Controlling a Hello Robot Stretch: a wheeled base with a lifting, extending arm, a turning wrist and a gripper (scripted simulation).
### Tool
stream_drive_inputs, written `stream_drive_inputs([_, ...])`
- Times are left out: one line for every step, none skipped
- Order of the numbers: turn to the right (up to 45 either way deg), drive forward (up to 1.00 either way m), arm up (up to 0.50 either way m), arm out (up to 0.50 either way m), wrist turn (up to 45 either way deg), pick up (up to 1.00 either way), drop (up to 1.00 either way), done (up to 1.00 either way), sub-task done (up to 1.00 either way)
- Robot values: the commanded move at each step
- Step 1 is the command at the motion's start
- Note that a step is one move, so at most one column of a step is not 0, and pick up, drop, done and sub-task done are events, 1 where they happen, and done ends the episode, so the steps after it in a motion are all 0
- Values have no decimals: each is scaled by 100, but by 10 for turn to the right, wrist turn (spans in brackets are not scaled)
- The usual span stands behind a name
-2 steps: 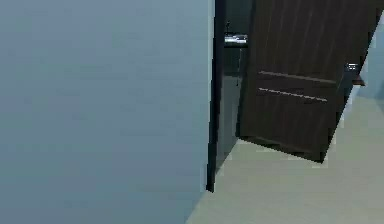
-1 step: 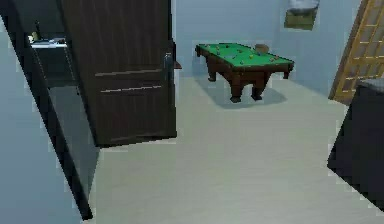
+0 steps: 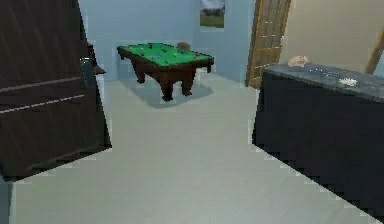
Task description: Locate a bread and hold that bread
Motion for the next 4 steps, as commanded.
stream_drive_inputs([30,0,0,0,0,0,0,0,0])
stream_drive_inputs([0,100,0,0,0,0,0,0,0])
stream_drive_inputs([0,100,0,0,0,0,0,0,0])
stream_drive_inputs([0,60,0,0,0,0,0,0,0])
